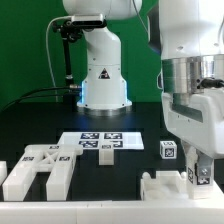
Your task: Assemble chair
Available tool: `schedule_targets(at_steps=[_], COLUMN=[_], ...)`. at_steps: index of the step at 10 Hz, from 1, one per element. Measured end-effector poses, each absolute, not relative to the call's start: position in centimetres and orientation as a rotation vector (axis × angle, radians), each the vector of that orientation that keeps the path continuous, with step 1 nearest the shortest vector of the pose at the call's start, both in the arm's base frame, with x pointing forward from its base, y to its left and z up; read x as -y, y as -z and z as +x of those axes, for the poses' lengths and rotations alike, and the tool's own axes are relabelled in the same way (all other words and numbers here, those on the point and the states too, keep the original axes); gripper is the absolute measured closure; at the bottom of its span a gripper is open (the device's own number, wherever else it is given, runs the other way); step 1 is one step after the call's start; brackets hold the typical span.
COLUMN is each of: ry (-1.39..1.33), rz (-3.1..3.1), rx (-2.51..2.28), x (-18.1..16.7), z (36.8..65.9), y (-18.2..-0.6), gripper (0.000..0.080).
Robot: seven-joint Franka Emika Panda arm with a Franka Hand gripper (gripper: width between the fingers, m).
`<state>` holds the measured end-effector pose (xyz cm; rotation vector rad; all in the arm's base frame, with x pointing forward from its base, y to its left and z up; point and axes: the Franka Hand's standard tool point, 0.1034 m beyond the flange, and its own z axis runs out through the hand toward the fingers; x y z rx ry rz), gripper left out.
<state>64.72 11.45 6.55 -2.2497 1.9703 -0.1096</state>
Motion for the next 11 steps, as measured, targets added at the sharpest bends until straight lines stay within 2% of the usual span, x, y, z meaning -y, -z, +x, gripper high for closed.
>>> schedule_targets(at_steps=[1, 2, 3, 4, 5, 8, 10, 11], ry=[0.11, 0.117, 0.142, 0.171, 0.189, 0.198, 0.249, 0.247], rz=[-2.26, -2.356, -2.539, -2.711, -2.829, -2.905, -3.05, -3.037], rx=[-1.96, -1.849, -1.599, -1.298, -1.018, -0.821, -0.346, -0.41], x=[-11.55, -12.01, -12.15, -11.89, -11.76, -11.85, -11.95, -11.93], z=[64.68, 64.58, 64.77, 65.03, 65.27, 65.16, 65.3, 65.3], y=[-6.49, -6.46, -6.64, -6.8, -6.92, -6.79, -6.62, -6.61], gripper=[0.0445, 0.0231, 0.0231, 0.017, 0.017, 0.0151, 0.0151, 0.0151])
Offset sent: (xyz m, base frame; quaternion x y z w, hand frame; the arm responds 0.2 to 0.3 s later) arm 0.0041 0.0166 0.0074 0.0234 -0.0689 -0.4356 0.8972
